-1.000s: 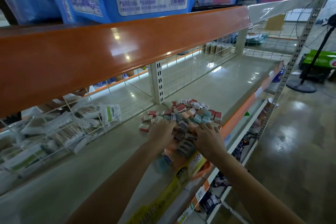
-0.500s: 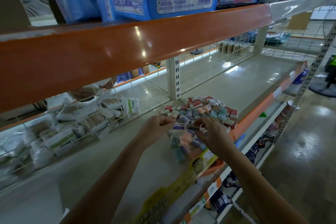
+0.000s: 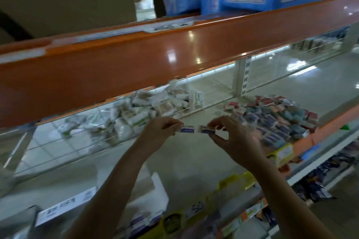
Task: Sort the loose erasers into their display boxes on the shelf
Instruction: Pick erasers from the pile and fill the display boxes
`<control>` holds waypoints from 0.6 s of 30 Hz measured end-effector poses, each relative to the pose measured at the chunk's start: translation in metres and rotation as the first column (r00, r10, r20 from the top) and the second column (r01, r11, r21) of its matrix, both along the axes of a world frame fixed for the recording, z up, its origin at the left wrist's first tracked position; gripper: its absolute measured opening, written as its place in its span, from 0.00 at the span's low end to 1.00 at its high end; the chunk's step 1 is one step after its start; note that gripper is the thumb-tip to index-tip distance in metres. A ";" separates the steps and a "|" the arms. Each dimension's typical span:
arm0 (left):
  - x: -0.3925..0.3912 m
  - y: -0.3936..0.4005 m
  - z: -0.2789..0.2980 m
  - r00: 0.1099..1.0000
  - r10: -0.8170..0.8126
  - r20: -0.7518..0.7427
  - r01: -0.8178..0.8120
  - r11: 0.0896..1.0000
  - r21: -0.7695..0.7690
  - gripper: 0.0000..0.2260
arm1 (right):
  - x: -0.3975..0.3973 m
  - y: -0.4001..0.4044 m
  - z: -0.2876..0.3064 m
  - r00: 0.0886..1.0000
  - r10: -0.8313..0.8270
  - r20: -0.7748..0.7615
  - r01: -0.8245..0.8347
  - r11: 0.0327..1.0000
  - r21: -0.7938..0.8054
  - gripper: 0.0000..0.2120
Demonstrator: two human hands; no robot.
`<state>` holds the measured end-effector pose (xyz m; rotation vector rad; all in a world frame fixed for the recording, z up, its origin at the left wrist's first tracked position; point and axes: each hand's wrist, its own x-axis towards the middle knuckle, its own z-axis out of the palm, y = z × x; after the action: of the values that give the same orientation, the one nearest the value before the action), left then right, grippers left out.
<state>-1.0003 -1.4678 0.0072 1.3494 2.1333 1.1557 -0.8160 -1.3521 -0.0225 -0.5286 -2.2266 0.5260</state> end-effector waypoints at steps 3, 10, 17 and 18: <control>-0.011 -0.041 0.004 0.998 0.061 -0.011 -0.061 0.998 -0.008 0.06 | -0.020 -0.029 0.002 0.995 0.086 0.059 -0.083 0.996 -0.039 0.10; -0.034 -0.122 -0.011 0.980 0.200 -0.012 -0.200 0.980 0.016 0.11 | -0.053 -0.088 0.000 0.943 0.270 0.195 -0.254 0.961 -0.107 0.08; -0.044 -0.168 -0.037 0.955 0.250 0.160 -0.263 0.963 0.062 0.11 | -0.068 -0.119 -0.010 0.793 0.387 0.470 -0.399 0.914 -0.081 0.09; -0.043 -0.170 -0.039 0.957 0.248 0.150 -0.258 0.964 0.055 0.11 | -0.069 -0.121 -0.011 0.771 0.383 0.508 -0.396 0.914 -0.088 0.10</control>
<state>-1.0434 -1.6376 -0.0317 1.0082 2.2250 1.3973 -0.8845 -1.4732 -0.0332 -0.1931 -2.8906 0.6198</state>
